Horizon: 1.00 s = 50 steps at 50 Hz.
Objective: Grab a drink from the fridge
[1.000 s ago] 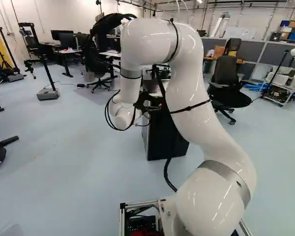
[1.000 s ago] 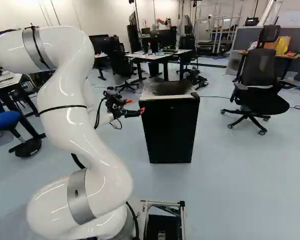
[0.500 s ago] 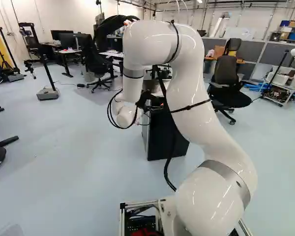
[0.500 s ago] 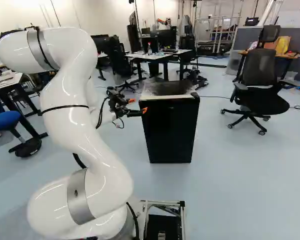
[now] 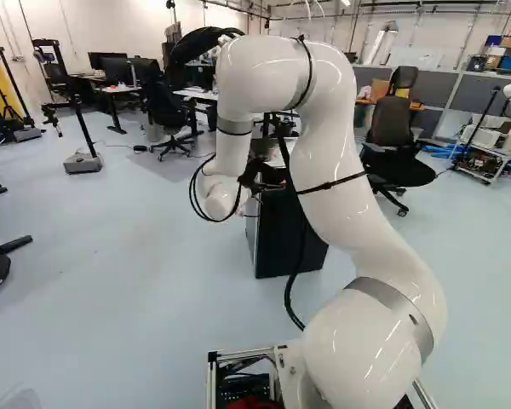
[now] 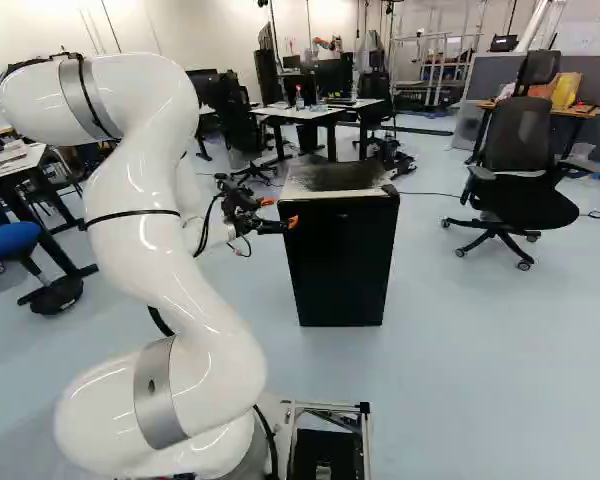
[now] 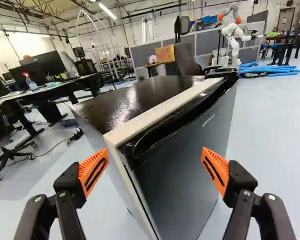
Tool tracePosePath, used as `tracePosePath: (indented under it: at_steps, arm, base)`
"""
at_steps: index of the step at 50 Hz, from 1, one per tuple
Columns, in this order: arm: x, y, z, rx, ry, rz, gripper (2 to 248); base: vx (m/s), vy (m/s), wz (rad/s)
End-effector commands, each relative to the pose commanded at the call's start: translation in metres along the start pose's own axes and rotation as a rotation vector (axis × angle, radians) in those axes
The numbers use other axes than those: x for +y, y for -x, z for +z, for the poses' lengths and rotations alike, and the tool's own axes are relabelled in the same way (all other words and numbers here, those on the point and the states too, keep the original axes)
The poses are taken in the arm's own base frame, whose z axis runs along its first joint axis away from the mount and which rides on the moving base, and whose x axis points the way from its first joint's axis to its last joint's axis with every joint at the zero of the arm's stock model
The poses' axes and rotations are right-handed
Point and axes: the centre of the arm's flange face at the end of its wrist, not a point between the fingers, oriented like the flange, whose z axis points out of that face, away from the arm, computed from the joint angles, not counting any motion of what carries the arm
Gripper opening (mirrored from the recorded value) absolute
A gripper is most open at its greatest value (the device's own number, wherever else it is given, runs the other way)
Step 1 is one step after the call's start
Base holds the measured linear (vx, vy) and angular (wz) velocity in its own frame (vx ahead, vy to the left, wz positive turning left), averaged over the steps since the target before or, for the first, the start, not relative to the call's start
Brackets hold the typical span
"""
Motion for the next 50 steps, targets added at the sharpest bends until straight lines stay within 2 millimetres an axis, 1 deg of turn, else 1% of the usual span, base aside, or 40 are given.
tracePosePath:
  at_steps: [15, 50]
  arm:
    - [0.0034, -0.0004, 0.0054, -0.009, 0.012, 0.002, 247]
    - [0.0016, 0.0021, 0.0076, -0.033, 0.014, 0.006, 247]
  base:
    - [0.000, 0.000, 0.000]
    - [0.000, 0.000, 0.000]
